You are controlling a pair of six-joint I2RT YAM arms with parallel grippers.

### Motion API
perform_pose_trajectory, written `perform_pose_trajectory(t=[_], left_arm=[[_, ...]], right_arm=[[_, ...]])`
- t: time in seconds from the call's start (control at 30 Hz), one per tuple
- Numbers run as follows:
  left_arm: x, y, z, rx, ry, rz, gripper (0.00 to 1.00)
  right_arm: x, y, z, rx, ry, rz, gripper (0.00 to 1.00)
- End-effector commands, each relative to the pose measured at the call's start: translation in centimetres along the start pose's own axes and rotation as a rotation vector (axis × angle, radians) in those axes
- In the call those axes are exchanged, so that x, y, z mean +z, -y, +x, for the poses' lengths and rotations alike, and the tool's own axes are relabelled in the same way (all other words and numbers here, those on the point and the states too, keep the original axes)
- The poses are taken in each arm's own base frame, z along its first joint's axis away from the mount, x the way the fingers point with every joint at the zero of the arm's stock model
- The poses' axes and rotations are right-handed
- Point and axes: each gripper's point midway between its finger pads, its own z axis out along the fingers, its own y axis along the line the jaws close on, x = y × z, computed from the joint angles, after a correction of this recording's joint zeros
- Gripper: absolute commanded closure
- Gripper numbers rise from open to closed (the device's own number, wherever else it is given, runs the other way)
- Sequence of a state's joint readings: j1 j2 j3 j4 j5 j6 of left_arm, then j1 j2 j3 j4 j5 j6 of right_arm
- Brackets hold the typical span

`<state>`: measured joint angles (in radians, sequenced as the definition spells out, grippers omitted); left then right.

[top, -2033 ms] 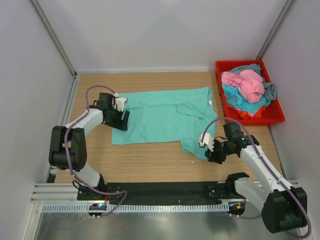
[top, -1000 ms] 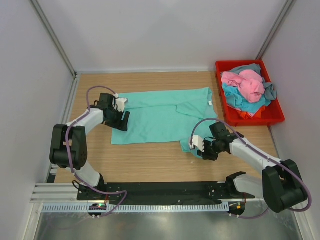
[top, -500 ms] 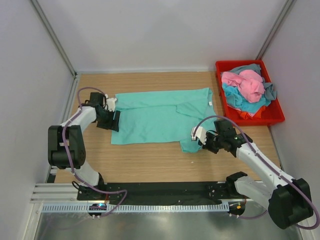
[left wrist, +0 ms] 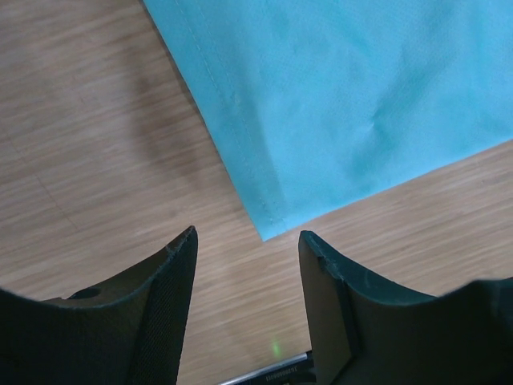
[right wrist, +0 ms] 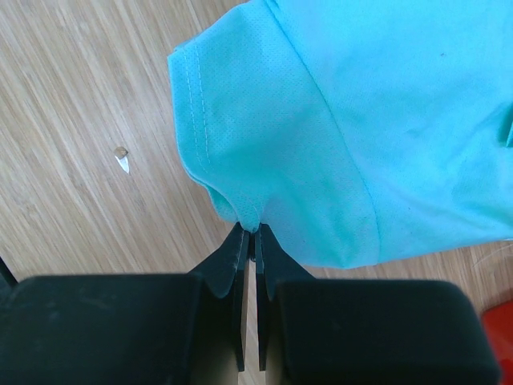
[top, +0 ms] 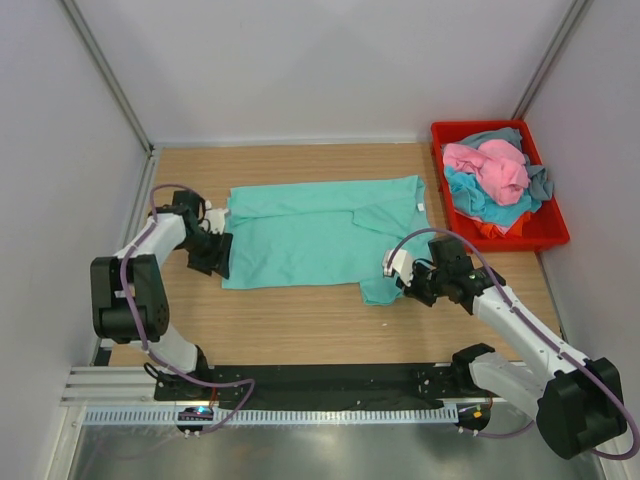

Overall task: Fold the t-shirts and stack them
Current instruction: Fold the tshirt

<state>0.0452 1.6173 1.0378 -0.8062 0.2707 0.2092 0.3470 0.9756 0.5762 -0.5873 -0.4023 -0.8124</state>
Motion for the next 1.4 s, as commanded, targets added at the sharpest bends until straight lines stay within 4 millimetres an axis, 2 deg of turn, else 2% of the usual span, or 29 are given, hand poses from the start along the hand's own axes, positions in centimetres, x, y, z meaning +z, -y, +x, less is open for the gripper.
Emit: perform_pose_trajectory(t=[0.0, 0.2, 0.43, 0.7, 0.8, 0.93, 1.37], left_arm=[[-2.1, 1.3, 0.8, 0.034, -0.015, 0.042, 0.45], [-1.8, 2.2, 1.6, 0.021, -0.054, 0.096, 0.45], [-0.4, 2.0, 0.5, -0.005, -0.063, 0.120, 0.47], [0.8, 1.5, 0.6, -0.019, -0.103, 0.124, 0.48], [0.8, 1.6, 0.7, -0.017, -0.109, 0.129, 0.53], [0.9, 1.7, 0.9, -0.019, -0.125, 0.141, 0.69], [0.6, 1.8, 2.1, -0.013, -0.184, 0.148, 0.69]], right_arm=[[-0.3, 1.4, -1.8, -0.014, 0.050, 0.046, 0.92], [-0.3, 1.5, -2.0, -0.015, 0.055, 0.046, 0.92], [-0.3, 1.7, -2.0, -0.013, 0.053, 0.058, 0.92], [-0.3, 1.6, -1.7, -0.010, 0.045, 0.062, 0.92], [-0.2, 1.6, -1.6, -0.006, 0.042, 0.062, 0.92], [-0.1, 1.9, -1.7, -0.004, 0.043, 0.066, 0.92], [0.1, 1.8, -1.5, -0.001, 0.038, 0.064, 0.92]])
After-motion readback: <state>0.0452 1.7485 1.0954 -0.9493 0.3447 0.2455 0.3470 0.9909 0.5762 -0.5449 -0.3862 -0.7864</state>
